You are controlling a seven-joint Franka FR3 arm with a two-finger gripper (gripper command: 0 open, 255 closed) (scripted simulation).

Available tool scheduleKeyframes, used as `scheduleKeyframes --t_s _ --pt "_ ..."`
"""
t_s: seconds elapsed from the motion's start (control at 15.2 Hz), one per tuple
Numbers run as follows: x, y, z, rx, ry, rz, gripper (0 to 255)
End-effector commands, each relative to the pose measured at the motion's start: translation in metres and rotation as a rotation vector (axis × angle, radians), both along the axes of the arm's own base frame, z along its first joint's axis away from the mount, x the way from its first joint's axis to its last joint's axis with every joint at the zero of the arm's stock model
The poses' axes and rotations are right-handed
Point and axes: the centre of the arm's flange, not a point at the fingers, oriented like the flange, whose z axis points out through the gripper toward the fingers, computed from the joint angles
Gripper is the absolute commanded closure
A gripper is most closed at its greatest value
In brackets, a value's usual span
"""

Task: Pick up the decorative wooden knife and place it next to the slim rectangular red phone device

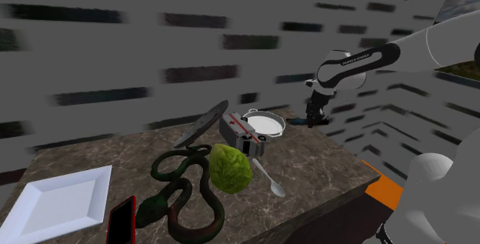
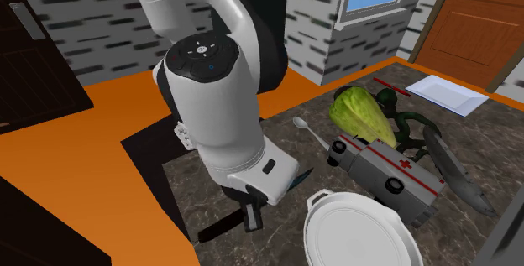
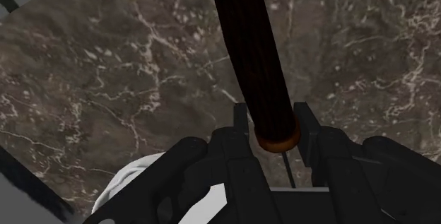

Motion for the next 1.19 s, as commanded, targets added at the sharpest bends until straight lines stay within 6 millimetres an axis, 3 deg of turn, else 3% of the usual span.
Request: scheduleKeyframes --t_s 0.0,0.53,1.12 --pt "-0.001 0.0 0.012 0.0 0.0 0.0 255" --pt "-0.001 0.0 0.05 0.0 0.0 0.0 255" --pt "-0.007 0.119 0.05 0.0 0.0 0.0 255"
